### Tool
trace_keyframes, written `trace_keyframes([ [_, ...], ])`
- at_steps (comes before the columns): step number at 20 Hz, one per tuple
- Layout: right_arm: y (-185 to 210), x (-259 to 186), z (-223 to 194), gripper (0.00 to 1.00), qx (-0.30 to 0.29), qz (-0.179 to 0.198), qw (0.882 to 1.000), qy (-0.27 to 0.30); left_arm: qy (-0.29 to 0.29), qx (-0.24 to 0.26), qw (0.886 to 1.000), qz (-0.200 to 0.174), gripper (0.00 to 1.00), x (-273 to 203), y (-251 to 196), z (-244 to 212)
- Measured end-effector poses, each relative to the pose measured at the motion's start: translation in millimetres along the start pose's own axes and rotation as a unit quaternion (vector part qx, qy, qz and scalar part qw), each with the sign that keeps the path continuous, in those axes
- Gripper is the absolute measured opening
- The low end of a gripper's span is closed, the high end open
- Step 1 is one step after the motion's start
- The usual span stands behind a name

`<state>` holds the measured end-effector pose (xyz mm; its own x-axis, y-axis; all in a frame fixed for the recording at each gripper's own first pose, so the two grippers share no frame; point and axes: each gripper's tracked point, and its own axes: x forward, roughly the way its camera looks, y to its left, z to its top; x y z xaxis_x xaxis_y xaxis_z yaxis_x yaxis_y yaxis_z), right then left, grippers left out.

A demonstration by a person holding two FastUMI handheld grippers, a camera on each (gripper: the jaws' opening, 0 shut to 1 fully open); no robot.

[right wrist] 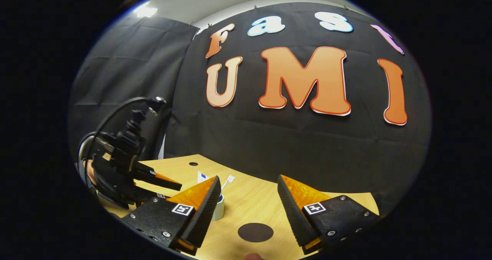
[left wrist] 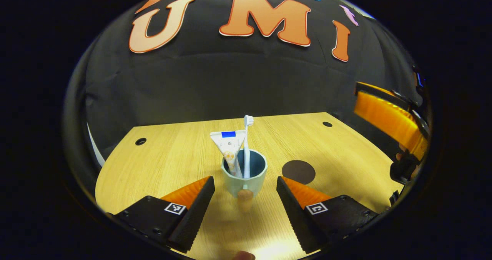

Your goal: Put the toothbrush and toothpaste on the desktop into the cup, then pick up the cup and place it on the coaster on the desktop.

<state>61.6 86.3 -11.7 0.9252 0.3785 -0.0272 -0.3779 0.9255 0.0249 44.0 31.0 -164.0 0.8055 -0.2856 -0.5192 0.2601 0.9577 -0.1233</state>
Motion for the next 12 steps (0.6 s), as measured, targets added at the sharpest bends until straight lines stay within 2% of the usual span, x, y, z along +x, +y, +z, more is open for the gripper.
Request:
trace_keyframes([
  [6,-25.9,-38.8,20.3,0.92,-0.019,-0.019,1.000,-0.008,0.108,-0.016,0.994,-0.009,0.98,18.2,-5.9,-16.0],
  [9,-33.0,-52.0,19.9,0.94,-0.021,-0.025,0.999,-0.001,0.145,-0.007,0.989,0.018,0.98,23.5,5.1,-18.8],
  [12,-39.2,-61.8,18.3,0.94,-0.029,-0.033,0.999,0.008,0.188,-0.003,0.982,0.017,0.97,28.7,3.6,-26.5],
])
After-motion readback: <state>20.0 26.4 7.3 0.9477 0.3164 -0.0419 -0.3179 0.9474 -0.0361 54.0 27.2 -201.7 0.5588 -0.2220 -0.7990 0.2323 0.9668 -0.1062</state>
